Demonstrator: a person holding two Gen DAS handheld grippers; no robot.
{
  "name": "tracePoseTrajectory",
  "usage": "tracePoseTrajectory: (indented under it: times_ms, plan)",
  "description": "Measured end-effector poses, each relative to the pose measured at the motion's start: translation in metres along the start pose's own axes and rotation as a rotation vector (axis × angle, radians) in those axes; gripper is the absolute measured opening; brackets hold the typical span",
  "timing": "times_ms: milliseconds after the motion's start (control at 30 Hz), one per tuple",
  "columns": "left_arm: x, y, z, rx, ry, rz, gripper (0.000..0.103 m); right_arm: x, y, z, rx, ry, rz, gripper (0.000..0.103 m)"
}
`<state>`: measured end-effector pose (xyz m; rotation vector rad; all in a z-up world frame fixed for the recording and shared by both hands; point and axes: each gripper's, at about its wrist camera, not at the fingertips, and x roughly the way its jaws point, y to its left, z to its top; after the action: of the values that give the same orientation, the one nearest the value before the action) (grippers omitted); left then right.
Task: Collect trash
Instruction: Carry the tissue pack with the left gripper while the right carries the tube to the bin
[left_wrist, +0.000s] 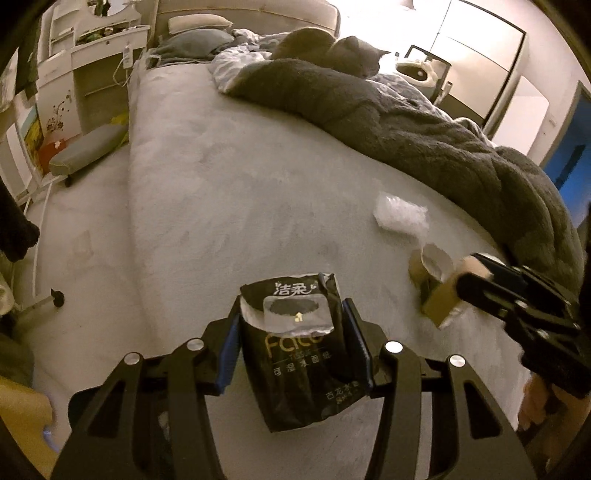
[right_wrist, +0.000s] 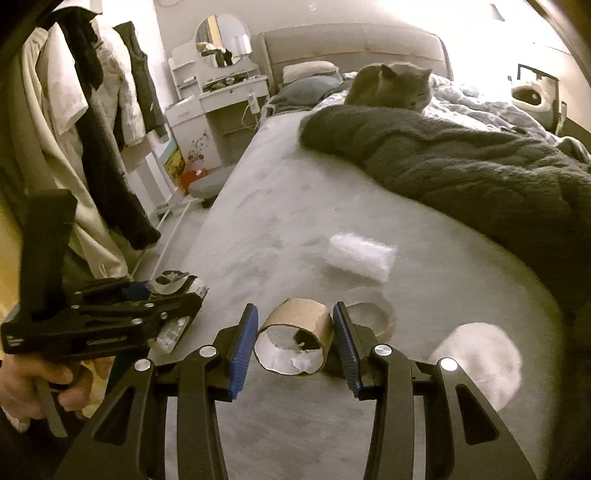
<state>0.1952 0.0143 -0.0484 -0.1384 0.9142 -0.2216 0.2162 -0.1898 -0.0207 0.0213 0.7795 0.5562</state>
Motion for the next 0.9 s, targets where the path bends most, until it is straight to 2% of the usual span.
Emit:
tracePoseTrajectory:
  times_ms: [433,900]
  plan:
    - [-0.027,0.025,-0.024,0.056,-0.028,-0.019,0.054,0.026,0.043,0.011,-0.027,0.047,0.057,0.043]
    - [-0.047,0.082,-0.049,0.014,0.011,0.043,0.054,0.052,0.109,0.024,-0.094,0.065,0.125,0.043]
